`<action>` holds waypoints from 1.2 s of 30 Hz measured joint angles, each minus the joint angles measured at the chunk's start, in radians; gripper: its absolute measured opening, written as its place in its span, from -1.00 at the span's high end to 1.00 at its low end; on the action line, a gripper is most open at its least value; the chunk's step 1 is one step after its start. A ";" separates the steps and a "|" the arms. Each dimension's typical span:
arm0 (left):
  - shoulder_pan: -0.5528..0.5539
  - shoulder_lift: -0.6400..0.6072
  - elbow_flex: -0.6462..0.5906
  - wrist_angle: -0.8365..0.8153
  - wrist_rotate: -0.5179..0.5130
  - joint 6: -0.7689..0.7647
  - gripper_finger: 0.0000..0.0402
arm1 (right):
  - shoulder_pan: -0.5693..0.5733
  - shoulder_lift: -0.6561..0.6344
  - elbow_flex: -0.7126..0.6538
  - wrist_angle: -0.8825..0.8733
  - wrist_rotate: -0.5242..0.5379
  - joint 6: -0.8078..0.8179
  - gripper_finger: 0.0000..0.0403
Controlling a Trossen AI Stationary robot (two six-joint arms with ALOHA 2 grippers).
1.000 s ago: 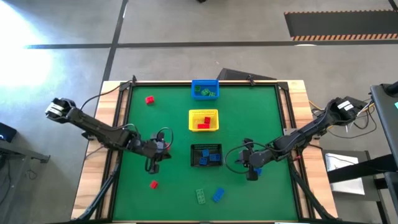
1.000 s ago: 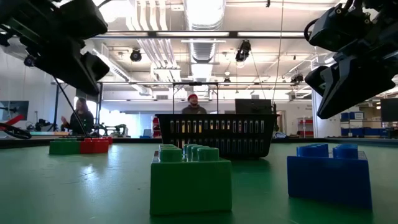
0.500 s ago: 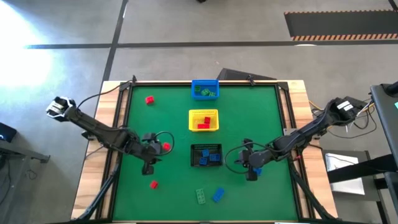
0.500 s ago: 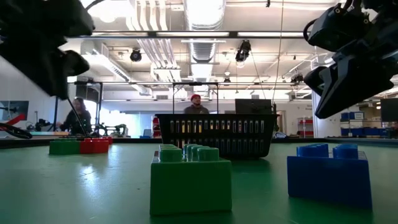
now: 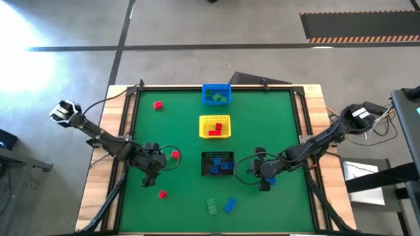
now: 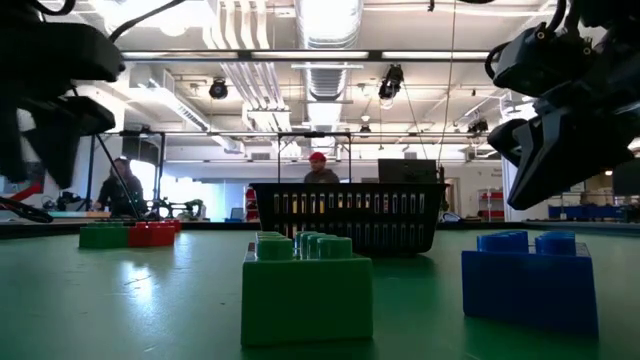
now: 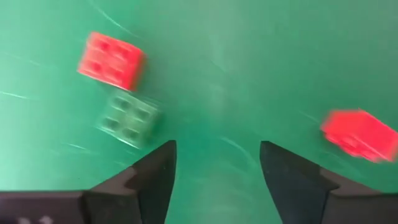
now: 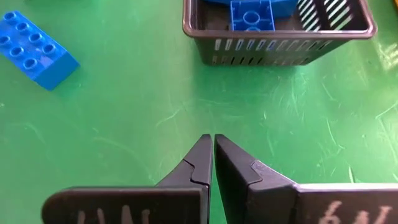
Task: Sort & place blocks by color
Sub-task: Put the green game piece into the blue bin
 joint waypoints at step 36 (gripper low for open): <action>0.184 0.256 -0.043 0.146 -0.067 0.367 0.10 | 0.000 0.019 0.000 0.025 -0.001 0.000 0.96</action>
